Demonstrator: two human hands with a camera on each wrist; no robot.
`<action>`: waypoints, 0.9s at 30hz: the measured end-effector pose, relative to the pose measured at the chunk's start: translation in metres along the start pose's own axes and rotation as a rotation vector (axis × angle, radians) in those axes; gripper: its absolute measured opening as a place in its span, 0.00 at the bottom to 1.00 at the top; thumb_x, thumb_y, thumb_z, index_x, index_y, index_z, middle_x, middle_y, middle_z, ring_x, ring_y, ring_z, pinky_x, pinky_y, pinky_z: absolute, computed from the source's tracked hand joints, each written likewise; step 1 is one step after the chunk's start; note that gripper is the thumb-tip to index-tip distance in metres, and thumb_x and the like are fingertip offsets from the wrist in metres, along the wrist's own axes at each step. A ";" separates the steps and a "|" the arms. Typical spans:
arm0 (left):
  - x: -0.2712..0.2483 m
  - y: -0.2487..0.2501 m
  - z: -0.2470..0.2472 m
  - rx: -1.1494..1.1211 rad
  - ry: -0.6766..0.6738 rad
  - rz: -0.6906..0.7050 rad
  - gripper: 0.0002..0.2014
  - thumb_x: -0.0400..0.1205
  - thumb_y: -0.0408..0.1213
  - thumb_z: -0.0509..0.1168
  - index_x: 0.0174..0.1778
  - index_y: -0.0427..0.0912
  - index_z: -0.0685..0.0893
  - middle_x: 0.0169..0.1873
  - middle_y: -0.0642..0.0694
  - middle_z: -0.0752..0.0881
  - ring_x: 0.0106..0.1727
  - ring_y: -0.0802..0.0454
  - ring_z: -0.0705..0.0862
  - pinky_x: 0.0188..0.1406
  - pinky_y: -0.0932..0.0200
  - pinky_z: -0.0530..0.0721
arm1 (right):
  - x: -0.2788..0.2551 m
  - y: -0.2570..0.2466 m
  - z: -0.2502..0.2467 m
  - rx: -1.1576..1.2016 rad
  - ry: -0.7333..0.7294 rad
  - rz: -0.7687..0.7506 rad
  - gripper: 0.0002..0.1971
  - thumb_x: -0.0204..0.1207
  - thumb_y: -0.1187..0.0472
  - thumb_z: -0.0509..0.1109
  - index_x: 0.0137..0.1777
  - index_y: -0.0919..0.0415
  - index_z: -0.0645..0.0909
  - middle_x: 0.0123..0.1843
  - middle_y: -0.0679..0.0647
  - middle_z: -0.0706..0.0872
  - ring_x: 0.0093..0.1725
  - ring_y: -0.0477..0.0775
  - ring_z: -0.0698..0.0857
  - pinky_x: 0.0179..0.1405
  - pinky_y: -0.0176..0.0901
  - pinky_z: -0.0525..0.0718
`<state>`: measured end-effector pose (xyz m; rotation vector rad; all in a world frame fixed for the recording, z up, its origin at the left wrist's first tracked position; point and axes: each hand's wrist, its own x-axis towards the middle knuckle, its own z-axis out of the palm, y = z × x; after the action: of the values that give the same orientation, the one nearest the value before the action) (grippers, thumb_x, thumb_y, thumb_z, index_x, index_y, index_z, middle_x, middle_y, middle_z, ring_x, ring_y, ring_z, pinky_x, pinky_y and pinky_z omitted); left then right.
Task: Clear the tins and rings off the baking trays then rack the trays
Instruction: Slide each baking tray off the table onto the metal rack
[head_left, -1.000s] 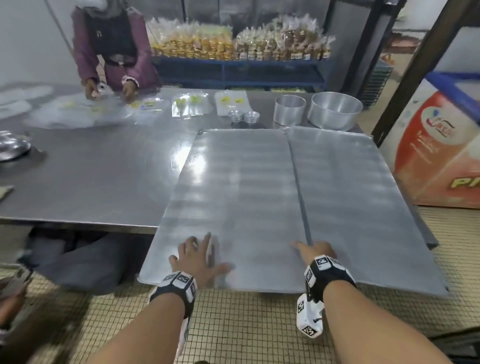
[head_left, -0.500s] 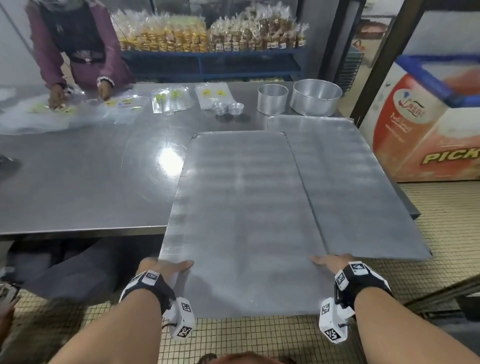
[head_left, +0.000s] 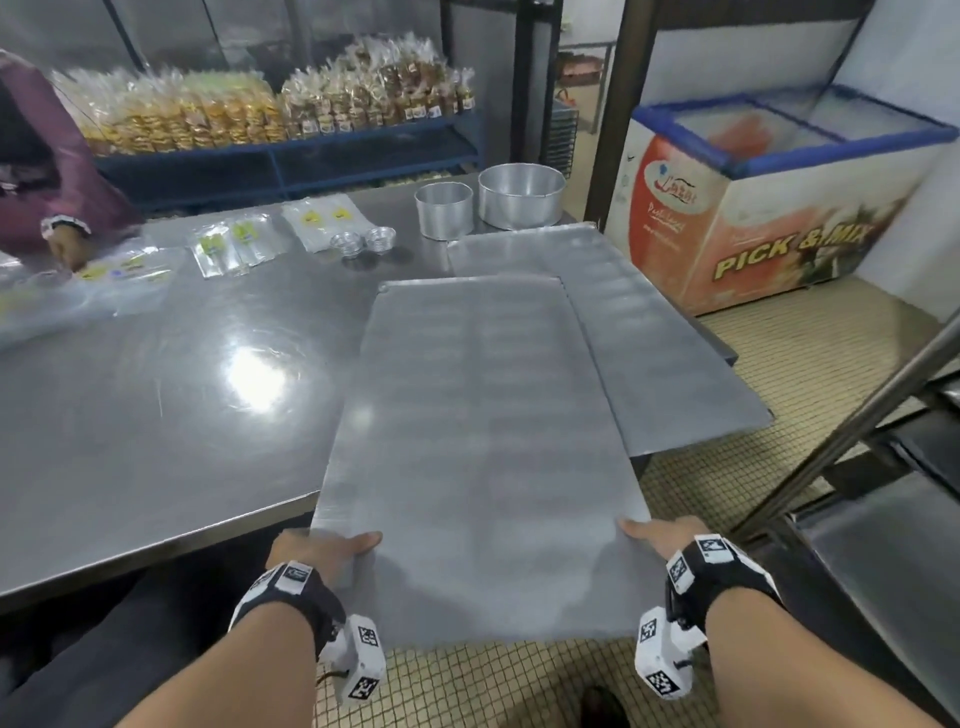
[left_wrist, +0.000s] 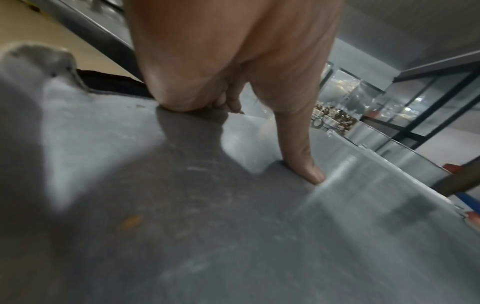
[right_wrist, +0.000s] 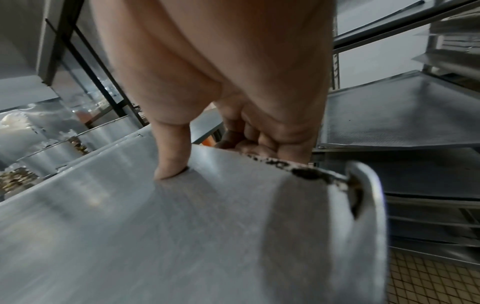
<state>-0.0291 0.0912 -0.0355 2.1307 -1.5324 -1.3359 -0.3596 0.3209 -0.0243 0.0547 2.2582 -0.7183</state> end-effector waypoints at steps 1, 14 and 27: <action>0.000 0.003 0.003 0.011 -0.006 0.010 0.33 0.55 0.50 0.90 0.47 0.35 0.87 0.38 0.39 0.88 0.38 0.39 0.88 0.47 0.44 0.90 | -0.005 0.005 -0.003 0.019 0.020 0.014 0.48 0.69 0.47 0.81 0.81 0.71 0.63 0.78 0.68 0.72 0.74 0.70 0.75 0.70 0.55 0.73; -0.027 0.047 0.063 0.052 -0.109 0.055 0.39 0.48 0.51 0.91 0.51 0.35 0.88 0.47 0.39 0.90 0.46 0.40 0.88 0.51 0.51 0.86 | 0.004 0.051 -0.056 0.083 0.105 0.144 0.38 0.66 0.45 0.83 0.66 0.73 0.78 0.62 0.67 0.83 0.59 0.68 0.84 0.56 0.55 0.80; -0.067 0.093 0.153 -0.022 -0.124 -0.011 0.34 0.59 0.46 0.90 0.49 0.38 0.77 0.42 0.40 0.82 0.44 0.39 0.83 0.47 0.51 0.81 | 0.080 0.038 -0.148 0.086 0.104 0.140 0.30 0.66 0.50 0.84 0.55 0.72 0.75 0.48 0.65 0.79 0.48 0.65 0.80 0.53 0.59 0.77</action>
<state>-0.2087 0.1552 -0.0298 2.0816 -1.5457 -1.5069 -0.5037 0.4145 -0.0139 0.2947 2.2947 -0.7525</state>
